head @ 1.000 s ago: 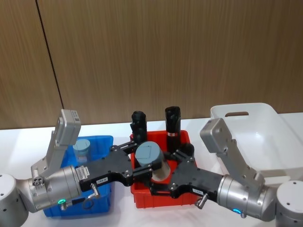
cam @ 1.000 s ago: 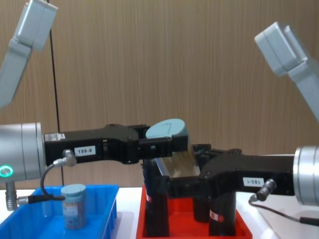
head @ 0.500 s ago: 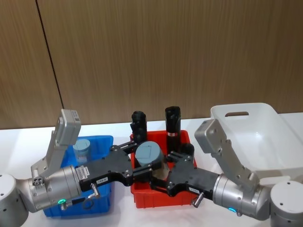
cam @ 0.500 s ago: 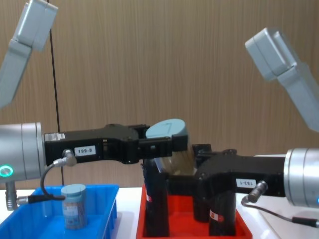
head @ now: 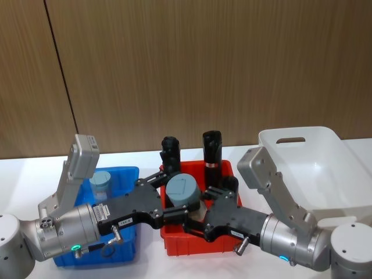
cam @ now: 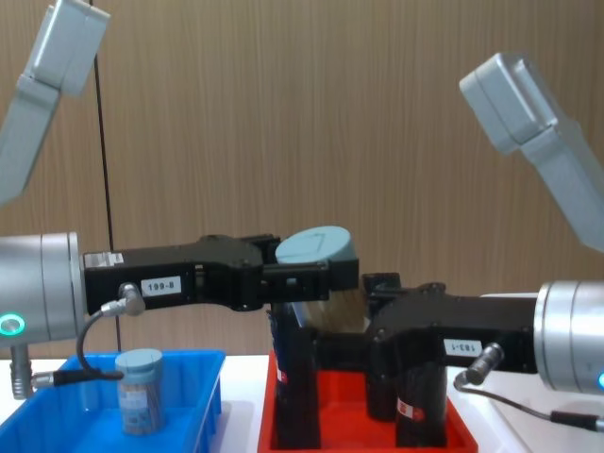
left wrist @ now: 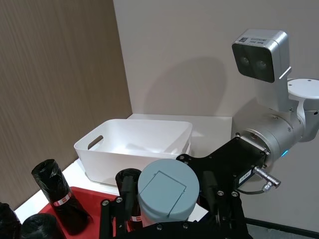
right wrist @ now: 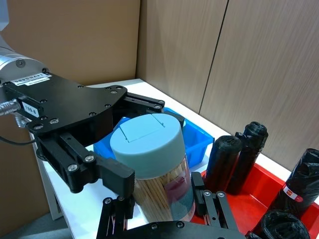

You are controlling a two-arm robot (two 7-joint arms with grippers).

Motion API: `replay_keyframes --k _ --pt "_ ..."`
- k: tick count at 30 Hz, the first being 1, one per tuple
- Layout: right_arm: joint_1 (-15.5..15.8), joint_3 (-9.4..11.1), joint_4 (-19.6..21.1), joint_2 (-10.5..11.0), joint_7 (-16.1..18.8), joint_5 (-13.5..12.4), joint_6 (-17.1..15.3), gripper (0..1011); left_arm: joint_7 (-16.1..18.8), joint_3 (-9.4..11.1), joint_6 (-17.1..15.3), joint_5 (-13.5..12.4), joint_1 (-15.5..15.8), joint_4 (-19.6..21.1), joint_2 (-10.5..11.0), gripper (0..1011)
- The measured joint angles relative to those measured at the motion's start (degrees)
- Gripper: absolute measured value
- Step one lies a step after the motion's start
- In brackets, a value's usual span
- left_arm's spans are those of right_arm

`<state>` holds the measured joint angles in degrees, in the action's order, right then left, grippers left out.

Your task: Pick the cotton swabs from the blue box and place them into the white box.

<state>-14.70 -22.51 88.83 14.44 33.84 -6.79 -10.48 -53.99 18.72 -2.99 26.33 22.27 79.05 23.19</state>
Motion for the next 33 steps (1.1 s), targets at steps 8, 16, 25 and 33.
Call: replay_keyframes --k 8,16,25,33 --pt "0.32 -0.01 0.53 0.45 -0.43 -0.48 -0.03 677 -0.02 -0.01 0.0 0.0 0.0 0.0 0.0 1003" --pt "0.97 1.11 1.29 1.93 -1.72 -2.03 0.11 677 -0.02 -0.01 0.0 0.0 0.0 0.0 0.0 1003" --pt "1.71 3.72 1.76 4.75 -4.55 -4.76 0.54 677 -0.02 -0.01 0.0 -0.01 0.0 0.0 0.0 1003" --pt "1.87 6.39 1.38 7.15 -7.59 -7.02 0.9 677 -0.02 -0.01 0.0 -0.01 0.0 0.0 0.0 1003"
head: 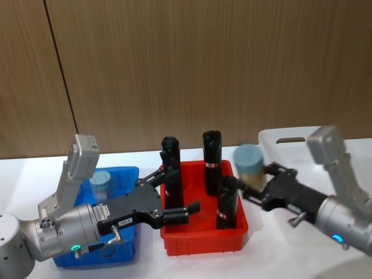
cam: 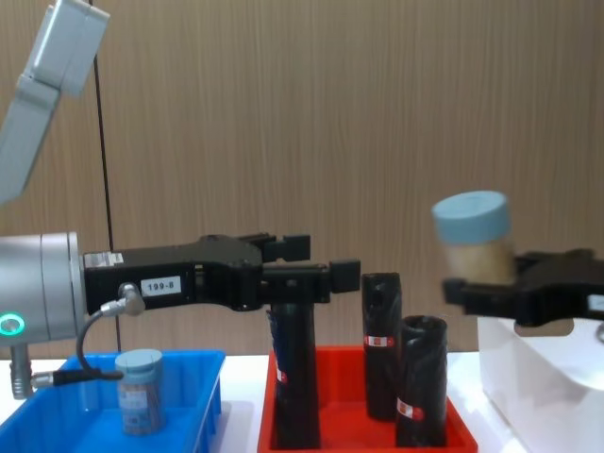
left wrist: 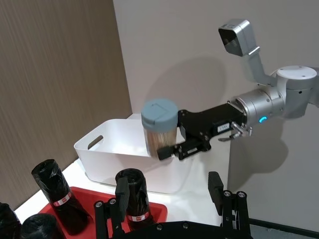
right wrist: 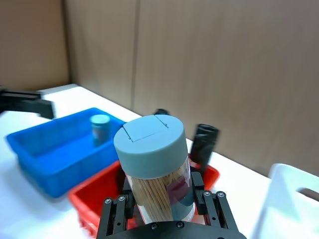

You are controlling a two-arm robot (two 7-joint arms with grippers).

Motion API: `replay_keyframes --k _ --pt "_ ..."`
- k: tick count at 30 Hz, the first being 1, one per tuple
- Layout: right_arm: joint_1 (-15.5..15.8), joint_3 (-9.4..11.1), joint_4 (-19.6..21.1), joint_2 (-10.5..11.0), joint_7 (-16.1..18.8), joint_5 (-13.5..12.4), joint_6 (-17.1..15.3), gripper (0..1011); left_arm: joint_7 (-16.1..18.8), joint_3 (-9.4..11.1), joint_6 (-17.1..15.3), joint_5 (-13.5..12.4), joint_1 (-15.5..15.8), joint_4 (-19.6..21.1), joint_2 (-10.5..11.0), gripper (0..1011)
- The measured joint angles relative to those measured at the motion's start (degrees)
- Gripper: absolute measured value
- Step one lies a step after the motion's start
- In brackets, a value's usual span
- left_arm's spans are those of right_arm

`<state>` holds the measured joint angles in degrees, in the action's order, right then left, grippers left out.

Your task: Pick the cotton swabs from the blue box and place them into the white box.

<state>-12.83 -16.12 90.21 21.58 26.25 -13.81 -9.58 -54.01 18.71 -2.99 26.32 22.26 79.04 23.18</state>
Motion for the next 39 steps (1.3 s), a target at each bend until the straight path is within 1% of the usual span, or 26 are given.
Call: replay_keyframes --k 2,3,5,11,15,18,22,24,25,28,30,31,33,34,35,37,38,39 --pt "-0.05 0.78 -0.35 0.65 -0.93 -0.53 0.05 677 0.0 0.0 0.0 0.0 0.0 0.0 0.0 1003" --pt "-0.05 0.78 -0.35 0.65 -0.93 -0.53 0.05 677 0.0 0.0 0.0 0.0 0.0 0.0 0.0 1003" --pt "-0.29 1.81 -0.99 1.4 -2.35 -1.29 0.06 677 0.0 0.0 0.0 0.0 0.0 0.0 0.0 1003" --pt "-1.07 3.29 -2.71 2.27 -4.83 -2.48 -0.2 677 0.0 0.0 0.0 0.0 0.0 0.0 0.0 1003" --pt "-2.18 4.36 -4.94 2.68 -6.9 -3.38 -1.05 677 0.0 0.0 0.0 0.0 0.0 0.0 0.0 1003" --pt "-2.86 4.75 -6.28 2.75 -7.79 -3.68 -1.62 677 0.0 0.0 0.0 0.0 0.0 0.0 0.0 1003" --pt "-4.52 5.37 -9.63 2.75 -8.85 -3.96 -2.78 677 0.01 0.0 0.0 0.0 0.0 0.0 0.0 1003" --pt "-5.28 5.52 -11.29 2.68 -9.12 -3.97 -3.3 677 0.01 0.0 0.0 0.0 0.0 0.0 0.0 1003" --pt "-5.28 5.52 -11.29 2.68 -9.12 -3.97 -3.3 677 0.01 0.0 0.0 0.0 0.0 0.0 0.0 1003" --pt "-6.44 5.62 -13.8 2.49 -9.16 -3.94 -3.84 677 0.01 0.0 0.0 0.0 0.0 0.0 0.0 1003" --pt "-6.81 5.63 -14.6 2.41 -9.15 -3.9 -4.05 673 0.01 0.0 0.0 0.0 0.0 0.0 0.0 1003" --pt "-7.04 5.64 -15.1 2.36 -9.13 -3.88 -4.13 683 0.01 0.0 0.0 0.0 0.0 0.0 0.0 1003" --pt "-7.47 5.65 -16.09 2.29 -9.02 -3.79 -4.31 750 0.01 0.0 0.0 0.0 0.0 0.0 0.0 1003" --pt "-7.59 5.65 -16.38 2.25 -8.99 -3.74 -4.37 750 0.01 0.0 0.0 0.0 0.0 0.0 0.0 1003" --pt "-7.85 5.64 -16.96 2.17 -8.82 -3.65 -4.48 802 0.01 0.0 0.0 0.0 0.0 0.0 0.0 1003" --pt "-8.13 5.62 -17.64 2.08 -8.64 -3.55 -4.58 853 0.01 0.0 0.0 0.0 0.0 0.0 0.0 1003" --pt "-8.13 5.62 -17.64 2.08 -8.64 -3.55 -4.58 853 0.01 0.0 0.0 0.0 0.0 0.0 0.0 1003" --pt "-8.31 5.59 -18.05 2.02 -8.57 -3.53 -4.6 906 0.01 0.0 0.0 0.0 0.0 0.0 0.0 1003"
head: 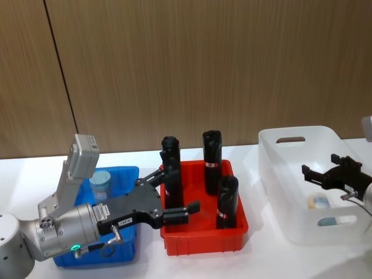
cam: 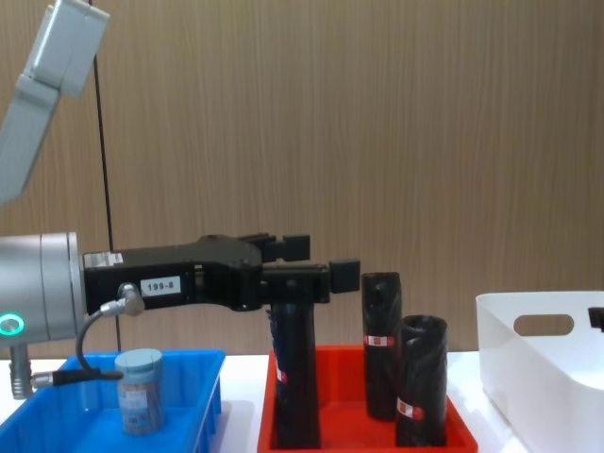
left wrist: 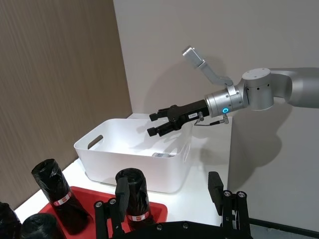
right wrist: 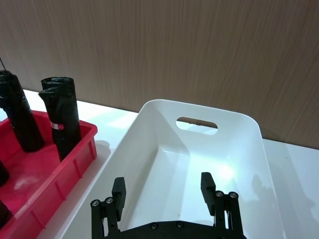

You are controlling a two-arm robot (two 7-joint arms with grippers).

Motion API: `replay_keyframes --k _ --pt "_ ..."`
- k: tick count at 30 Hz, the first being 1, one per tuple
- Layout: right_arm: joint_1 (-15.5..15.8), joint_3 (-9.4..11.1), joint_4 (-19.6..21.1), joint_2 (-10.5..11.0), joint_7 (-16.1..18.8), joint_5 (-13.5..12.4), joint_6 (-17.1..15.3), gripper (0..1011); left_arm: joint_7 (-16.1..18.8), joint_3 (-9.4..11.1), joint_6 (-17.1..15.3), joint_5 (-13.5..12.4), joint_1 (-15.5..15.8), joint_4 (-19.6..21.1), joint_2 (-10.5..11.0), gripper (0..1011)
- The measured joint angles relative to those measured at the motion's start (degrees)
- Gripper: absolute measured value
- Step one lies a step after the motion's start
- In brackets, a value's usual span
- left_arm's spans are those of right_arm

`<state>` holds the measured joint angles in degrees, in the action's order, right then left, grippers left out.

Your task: Pick the cotton swabs from the blue box and place them into the white box.

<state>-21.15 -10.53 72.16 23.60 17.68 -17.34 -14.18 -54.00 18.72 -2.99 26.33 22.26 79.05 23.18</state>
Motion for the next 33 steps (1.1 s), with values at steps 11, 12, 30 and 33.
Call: replay_keyframes --k 11,12,30,33 --pt "-0.43 -0.06 -0.94 -0.15 0.28 0.05 0.05 1002 0.19 0.02 0.0 -0.02 -0.03 0.03 0.0 1003" --pt "-0.24 -0.08 -0.69 -0.19 0.19 0.05 0.14 1002 0.31 0.04 0.0 -0.05 -0.05 0.07 0.0 1003" --pt "7.8 -0.97 10.07 -1.66 -4.91 0.39 4.52 1002 11.11 1.52 0.44 -3.06 -1.84 2.96 -0.26 1003" --pt "9.44 -1.14 12.24 -1.97 -5.93 0.44 5.39 1002 13.44 1.85 0.52 -3.7 -2.2 3.56 -0.32 1003"
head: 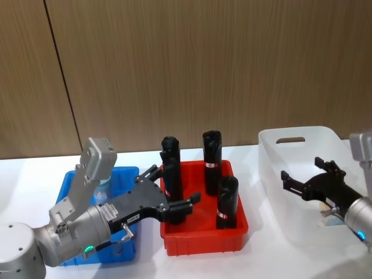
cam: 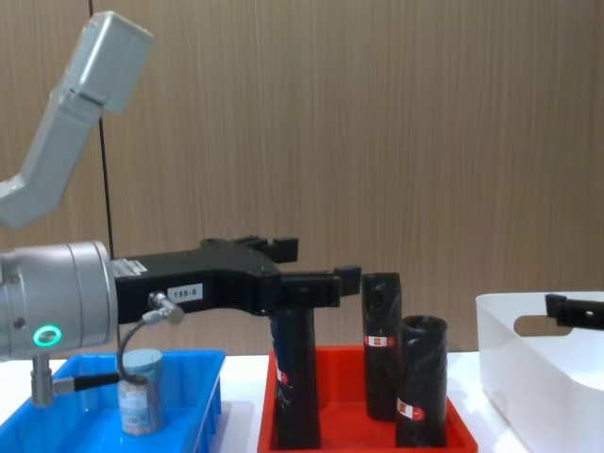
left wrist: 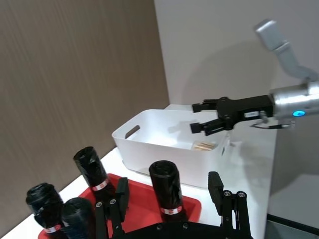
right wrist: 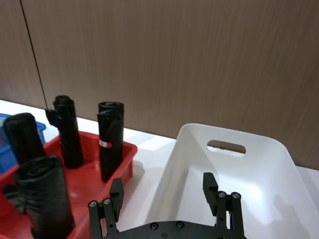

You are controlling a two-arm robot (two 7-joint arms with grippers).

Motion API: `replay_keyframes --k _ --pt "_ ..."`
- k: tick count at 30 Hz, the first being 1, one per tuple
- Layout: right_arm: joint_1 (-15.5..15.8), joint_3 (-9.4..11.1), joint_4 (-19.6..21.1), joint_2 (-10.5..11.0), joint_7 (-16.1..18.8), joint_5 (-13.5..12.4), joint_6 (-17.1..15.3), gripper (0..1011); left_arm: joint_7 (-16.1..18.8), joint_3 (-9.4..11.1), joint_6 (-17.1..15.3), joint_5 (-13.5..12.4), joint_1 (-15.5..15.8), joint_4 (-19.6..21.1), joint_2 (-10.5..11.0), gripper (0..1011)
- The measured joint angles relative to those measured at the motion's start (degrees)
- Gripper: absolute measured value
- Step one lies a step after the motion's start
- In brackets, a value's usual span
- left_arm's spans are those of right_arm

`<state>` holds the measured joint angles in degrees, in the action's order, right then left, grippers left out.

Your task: Pick the cotton swabs from the blue box and place them into the white box.

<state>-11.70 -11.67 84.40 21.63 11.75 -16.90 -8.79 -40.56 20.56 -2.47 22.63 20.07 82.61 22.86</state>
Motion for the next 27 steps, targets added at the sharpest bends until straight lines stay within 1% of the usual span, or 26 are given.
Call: replay_keyframes --k 3,6,10,11,15,16,18,19,21,22,23,27 --pt "2.12 -0.22 2.87 -0.37 -1.36 0.05 1.18 1002 2.96 0.39 0.13 -0.81 -0.47 0.76 -0.08 1003" --pt "3.43 -0.36 4.61 -0.61 -2.15 0.07 1.91 1002 4.56 0.61 0.19 -1.28 -0.76 1.21 -0.12 1003" --pt "5.87 -0.63 7.91 -1.09 -3.73 0.15 3.24 1002 8.08 1.08 0.35 -2.23 -1.34 2.13 -0.21 1003" --pt "5.87 -0.63 7.91 -1.09 -3.73 0.15 3.24 1002 8.63 1.16 0.37 -2.4 -1.43 2.28 -0.23 1003" --pt "8.29 -0.88 11.14 -1.54 -5.25 0.3 4.53 1002 11.42 1.54 0.48 -3.17 -1.87 3.02 -0.3 1003" --pt "9.15 -0.96 12.29 -1.7 -5.79 0.35 5.01 1002 12.57 1.72 0.53 -3.52 -2.06 3.34 -0.34 1003" --pt "9.91 -1.05 13.35 -1.84 -6.26 0.39 5.46 1002 13.74 1.88 0.58 -3.85 -2.26 3.65 -0.37 1003" --pt "10.54 -1.11 14.17 -1.95 -6.68 0.41 5.81 1002 14.94 2.05 0.63 -4.18 -2.47 3.95 -0.4 1003" --pt "11.14 -1.17 14.97 -2.06 -7.07 0.43 6.13 1002 15.96 2.21 0.67 -4.46 -2.65 4.23 -0.43 1003" --pt "11.4 -1.2 15.34 -2.1 -7.23 0.44 6.28 1002 17.13 2.36 0.74 -4.79 -2.84 4.52 -0.45 1003" --pt "11.63 -1.22 15.67 -2.15 -7.38 0.44 6.41 1002 17.13 2.36 0.74 -4.79 -2.84 4.52 -0.45 1003" --pt "12.46 -1.31 16.71 -2.3 -7.89 0.46 6.82 1002 20.66 2.84 0.9 -5.76 -3.4 5.46 -0.54 1003"
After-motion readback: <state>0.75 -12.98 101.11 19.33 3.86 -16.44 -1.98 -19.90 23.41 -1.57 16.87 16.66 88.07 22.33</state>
